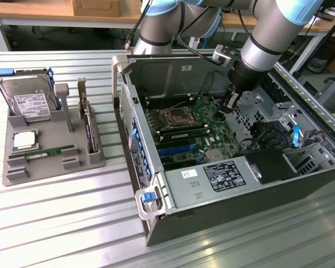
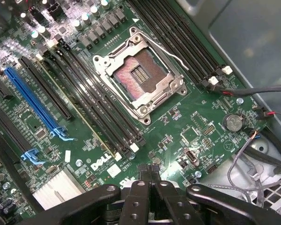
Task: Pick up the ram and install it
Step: 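Press down the ram until it locks into place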
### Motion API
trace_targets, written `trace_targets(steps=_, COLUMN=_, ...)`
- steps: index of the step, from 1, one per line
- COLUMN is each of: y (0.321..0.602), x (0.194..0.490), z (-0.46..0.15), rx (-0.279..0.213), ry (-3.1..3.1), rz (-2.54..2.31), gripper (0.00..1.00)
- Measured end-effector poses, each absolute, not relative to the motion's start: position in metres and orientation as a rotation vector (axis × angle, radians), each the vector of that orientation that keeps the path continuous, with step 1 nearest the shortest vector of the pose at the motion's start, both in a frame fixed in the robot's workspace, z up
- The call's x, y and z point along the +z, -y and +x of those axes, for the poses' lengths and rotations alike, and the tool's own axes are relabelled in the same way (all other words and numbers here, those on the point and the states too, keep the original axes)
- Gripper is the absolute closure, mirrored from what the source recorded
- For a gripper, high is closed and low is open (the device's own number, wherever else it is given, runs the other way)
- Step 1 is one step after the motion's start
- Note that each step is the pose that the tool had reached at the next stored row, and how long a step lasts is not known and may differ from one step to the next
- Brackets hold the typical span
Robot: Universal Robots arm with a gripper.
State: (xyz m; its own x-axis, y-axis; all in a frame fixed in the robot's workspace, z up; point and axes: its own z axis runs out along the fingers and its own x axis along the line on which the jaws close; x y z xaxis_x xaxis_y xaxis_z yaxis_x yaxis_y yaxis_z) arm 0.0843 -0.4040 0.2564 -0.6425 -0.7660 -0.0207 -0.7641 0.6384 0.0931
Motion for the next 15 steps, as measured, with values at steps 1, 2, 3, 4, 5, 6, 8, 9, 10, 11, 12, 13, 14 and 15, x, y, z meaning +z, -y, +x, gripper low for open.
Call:
trace_targets(steps=1, y=0.4040, x=0.2563, z=0.0843, rx=-0.146, ry=2.832, rz=1.304, gripper=0.90)
trace_targets(steps=2, y=0.4040, x=0.2562, z=0.0843, rx=-0.146, ry=2.836, rz=1.296, gripper=0.90)
trace_targets(steps=3, y=0.4040, x=0.2561, z=0.0843, rx=-0.146, ry=2.842, rz=1.285, gripper=0.90)
trace_targets(steps=4, y=0.4040, x=0.2560, z=0.0843, rx=-0.146, ry=2.850, rz=1.268, gripper=0.90)
trace_targets(steps=5, y=0.4040, x=0.2559, z=0.0844, rx=-0.146, ry=2.856, rz=1.255, gripper=0.90)
trace_targets(steps=6, y=0.4040, x=0.2558, z=0.0843, rx=-0.147, ry=2.865, rz=1.236, gripper=0.90)
trace_targets(steps=8, y=0.4040, x=0.2557, z=0.0843, rx=-0.147, ry=2.874, rz=1.216, gripper=0.90)
trace_targets(steps=9, y=0.4040, x=0.2555, z=0.0843, rx=-0.147, ry=2.882, rz=1.199, gripper=0.90)
trace_targets(steps=10, y=0.4040, x=0.2554, z=0.0844, rx=-0.147, ry=2.888, rz=1.187, gripper=0.90)
trace_targets(steps=11, y=0.4040, x=0.2553, z=0.0843, rx=-0.147, ry=2.894, rz=1.172, gripper=0.90)
trace_targets(steps=12, y=0.4040, x=0.2553, z=0.0843, rx=-0.147, ry=2.899, rz=1.161, gripper=0.90)
trace_targets(steps=13, y=0.4040, x=0.2552, z=0.0843, rx=-0.147, ry=2.903, rz=1.152, gripper=0.90)
trace_targets(steps=14, y=0.4040, x=0.2550, z=0.0843, rx=-0.148, ry=2.914, rz=1.127, gripper=0.90)
trace_targets(steps=15, y=0.4040, x=0.2549, z=0.0843, rx=-0.148, ry=2.921, rz=1.109, gripper=0.90)
